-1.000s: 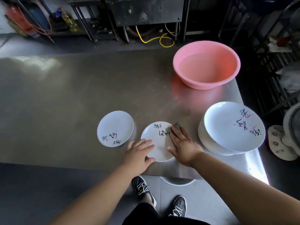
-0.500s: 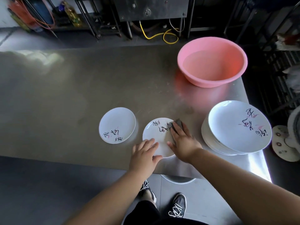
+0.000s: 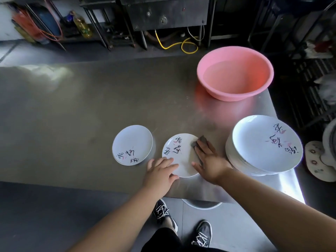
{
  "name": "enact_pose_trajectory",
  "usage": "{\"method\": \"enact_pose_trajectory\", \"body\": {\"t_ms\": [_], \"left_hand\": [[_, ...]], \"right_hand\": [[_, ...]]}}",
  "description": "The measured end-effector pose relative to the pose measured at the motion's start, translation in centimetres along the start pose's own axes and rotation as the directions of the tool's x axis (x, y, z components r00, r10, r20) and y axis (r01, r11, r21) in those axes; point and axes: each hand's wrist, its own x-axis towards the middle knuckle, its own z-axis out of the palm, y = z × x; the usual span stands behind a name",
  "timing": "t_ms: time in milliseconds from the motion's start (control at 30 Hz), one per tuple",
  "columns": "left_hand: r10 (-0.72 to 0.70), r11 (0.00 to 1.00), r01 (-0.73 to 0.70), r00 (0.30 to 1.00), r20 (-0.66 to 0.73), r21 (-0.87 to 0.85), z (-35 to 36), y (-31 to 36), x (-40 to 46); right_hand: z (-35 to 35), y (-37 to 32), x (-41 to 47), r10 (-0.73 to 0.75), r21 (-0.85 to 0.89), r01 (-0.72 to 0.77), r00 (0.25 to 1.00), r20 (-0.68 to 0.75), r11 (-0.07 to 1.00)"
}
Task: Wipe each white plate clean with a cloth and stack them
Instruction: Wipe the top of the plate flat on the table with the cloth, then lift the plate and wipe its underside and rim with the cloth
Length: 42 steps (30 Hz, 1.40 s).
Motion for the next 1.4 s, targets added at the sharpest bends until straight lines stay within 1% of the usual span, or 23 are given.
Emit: {"method": "enact_pose_trajectory", "body": {"t_ms": [67, 133, 233, 333, 400, 467, 533, 567, 633, 700, 800, 867, 933, 1000, 1100, 1200, 1300, 1400], "left_hand": [[-0.015, 1.000, 0.015, 0.999, -0.030, -0.017, 0.3, 0.5, 0.1], [-0.009, 0.999, 0.006, 0.996, -0.088, -0.043, 0.7, 0.8, 0.0], [-0.001, 0.999, -0.005, 0.992, -0.125, -0.049, 1.0, 0.7, -0.5], [-0.007, 1.000, 0.004, 0.993, -0.117, -0.027, 1.6, 0.7, -0.8], [0.005, 1.000, -0.007, 0.990, -0.142, -0.016, 2.0, 0.7, -0.8], [0.013, 1.000, -0.016, 0.986, -0.165, -0.015, 2.3, 1.0, -0.8], [-0.004, 1.000, 0.001, 0.989, -0.146, -0.017, 2.3, 2.1, -0.8], [-0.012, 1.000, 0.009, 0.991, -0.136, -0.018, 2.3, 2.8, -0.7], [0.009, 1.000, -0.011, 0.990, -0.138, -0.013, 2.3, 4.3, -0.6], [0.029, 0.999, -0.032, 0.988, -0.154, -0.020, 2.1, 4.8, -0.5], [-0.017, 0.999, 0.013, 0.992, -0.128, -0.033, 0.9, 3.2, -0.8], [0.004, 1.000, -0.006, 0.998, -0.067, -0.018, 0.5, 1.6, -1.1], [0.032, 0.999, -0.032, 0.999, -0.025, -0.013, 0.3, 0.7, -1.2], [0.030, 0.999, -0.030, 1.000, -0.007, -0.013, 0.2, 0.7, -1.2], [0.043, 0.998, -0.044, 0.999, -0.030, -0.034, 0.4, 0.6, -1.2], [0.044, 0.998, -0.045, 0.998, -0.039, -0.035, 0.4, 0.4, -1.3], [0.034, 0.998, -0.037, 0.997, -0.070, -0.045, 0.5, 0.7, -1.2], [0.001, 0.998, -0.008, 0.994, -0.106, -0.068, 0.7, 1.1, -1.1]], "right_hand": [[1.9, -1.5, -1.8, 0.085, 0.039, -0.086, 0.996, 0.013, 0.996], [4.0, -2.9, -4.6, 0.108, 0.027, -0.109, 0.993, 0.039, 0.994], [4.4, -3.1, -5.3, 0.097, 0.035, -0.101, 0.990, 0.102, 0.994], [2.0, -1.6, -2.1, 0.094, 0.093, -0.096, 0.995, 0.027, 0.991], [0.7, -0.8, -0.6, 0.070, 0.089, -0.069, 0.997, -0.010, 0.994], [1.1, -1.1, -1.1, 0.065, 0.062, -0.064, 0.998, -0.013, 0.996], [2.6, -2.0, -3.5, 0.063, 0.029, -0.063, 0.998, 0.019, 0.998], [3.6, -2.4, -5.1, 0.038, 0.024, -0.039, 0.998, 0.043, 0.999], [4.9, -2.4, -7.5, 0.003, 0.044, -0.007, 0.995, 0.096, 0.999], [4.2, -1.4, -7.3, 0.000, 0.069, -0.009, 0.992, 0.128, 0.998], [1.7, 0.2, -4.0, -0.020, 0.066, 0.016, 0.997, 0.073, 0.998], [0.4, 0.6, -2.1, -0.016, 0.050, 0.014, 0.999, 0.048, 0.999], [0.7, 0.4, -1.7, -0.004, 0.043, 0.003, 1.000, 0.027, 0.999], [2.4, -0.5, -3.0, 0.012, 0.017, -0.013, 1.000, 0.007, 1.000], [5.4, -1.6, -6.5, 0.005, -0.024, -0.005, 1.000, 0.001, 1.000], [5.0, -1.2, -5.4, 0.003, 0.024, -0.003, 1.000, -0.006, 1.000], [2.6, -0.5, -1.7, 0.024, 0.082, -0.016, 0.996, -0.092, 0.997], [2.5, -0.6, -1.1, 0.012, 0.062, 0.000, 0.981, -0.195, 0.998]]}}
